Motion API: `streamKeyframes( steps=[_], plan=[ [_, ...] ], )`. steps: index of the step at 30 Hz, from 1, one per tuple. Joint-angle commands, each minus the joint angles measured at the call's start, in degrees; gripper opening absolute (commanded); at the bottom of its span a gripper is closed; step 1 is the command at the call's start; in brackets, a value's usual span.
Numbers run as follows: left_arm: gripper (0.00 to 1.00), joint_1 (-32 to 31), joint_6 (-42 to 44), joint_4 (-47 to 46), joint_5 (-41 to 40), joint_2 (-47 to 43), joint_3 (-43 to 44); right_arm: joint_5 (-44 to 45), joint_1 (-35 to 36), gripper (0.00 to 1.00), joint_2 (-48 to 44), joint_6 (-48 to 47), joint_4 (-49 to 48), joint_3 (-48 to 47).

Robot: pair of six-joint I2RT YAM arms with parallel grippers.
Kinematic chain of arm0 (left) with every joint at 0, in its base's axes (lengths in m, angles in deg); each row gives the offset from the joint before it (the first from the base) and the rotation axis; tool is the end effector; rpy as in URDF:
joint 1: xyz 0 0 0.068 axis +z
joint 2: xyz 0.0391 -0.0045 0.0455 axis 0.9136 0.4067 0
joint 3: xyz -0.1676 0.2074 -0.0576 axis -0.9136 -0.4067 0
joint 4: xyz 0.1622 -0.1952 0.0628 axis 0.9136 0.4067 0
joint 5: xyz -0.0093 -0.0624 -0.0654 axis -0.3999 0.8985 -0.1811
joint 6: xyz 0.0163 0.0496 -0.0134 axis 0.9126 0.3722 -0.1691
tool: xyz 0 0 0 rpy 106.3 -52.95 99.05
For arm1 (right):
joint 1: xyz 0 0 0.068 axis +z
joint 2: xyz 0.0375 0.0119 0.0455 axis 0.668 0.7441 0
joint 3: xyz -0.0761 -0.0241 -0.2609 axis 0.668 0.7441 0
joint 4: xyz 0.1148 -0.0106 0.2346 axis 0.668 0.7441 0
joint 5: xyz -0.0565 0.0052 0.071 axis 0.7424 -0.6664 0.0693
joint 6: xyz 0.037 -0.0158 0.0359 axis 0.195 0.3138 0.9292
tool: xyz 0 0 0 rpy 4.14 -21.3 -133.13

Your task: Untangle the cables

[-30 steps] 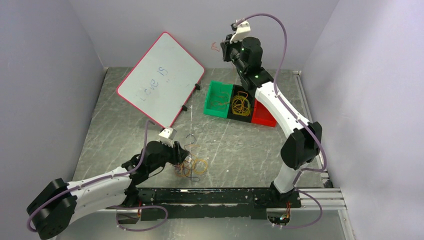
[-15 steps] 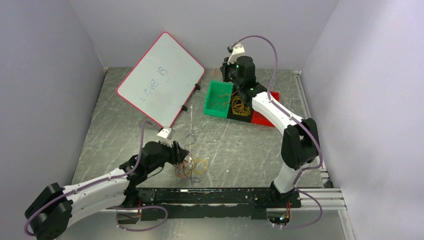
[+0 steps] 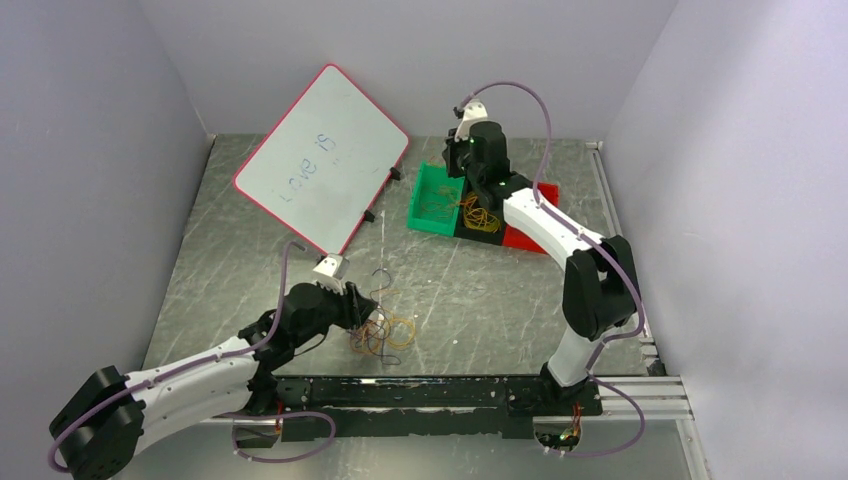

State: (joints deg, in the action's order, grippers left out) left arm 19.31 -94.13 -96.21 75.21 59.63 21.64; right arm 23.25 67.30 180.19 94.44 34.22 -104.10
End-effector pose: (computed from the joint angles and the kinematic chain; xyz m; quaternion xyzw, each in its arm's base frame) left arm 0.1210 -0.1239 0.1660 0.0998 0.8194 -0.3197 0.4652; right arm 0.3767 0.1775 0.3100 -0.1335 0.7892 0.1429 0.5822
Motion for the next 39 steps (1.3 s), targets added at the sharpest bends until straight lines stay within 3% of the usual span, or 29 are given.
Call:
streamKeyframes(
  steps=[1, 7, 20, 27, 39],
  plan=[
    [0.48, 0.2, -0.8, 0.7, -1.1, -0.8, -0.3, -0.8, -0.4, 0.0, 1.9, 1.6, 1.3, -1.8],
    [0.48, 0.2, -1.0, 1.4, -1.7, -1.3, -0.3, -5.7, -0.4, 0.0, 4.1, 6.8, -2.2, -2.8],
    [0.47, 0.3, -1.6, 4.0, -2.7, -4.3, -0.8, -18.3, -0.9, 0.0, 8.8, 19.2, -21.8, 1.4],
    [0.47, 0.3, -1.5, 4.2, -2.7, -3.7, -0.5, -25.0, -1.2, 0.0, 10.4, 23.7, -27.3, 0.8],
    [0.47, 0.3, -1.3, 4.2, -2.7, -3.4, -0.3, -6.7, -1.2, 0.0, 6.5, 13.8, -17.4, 4.0]
  ],
)
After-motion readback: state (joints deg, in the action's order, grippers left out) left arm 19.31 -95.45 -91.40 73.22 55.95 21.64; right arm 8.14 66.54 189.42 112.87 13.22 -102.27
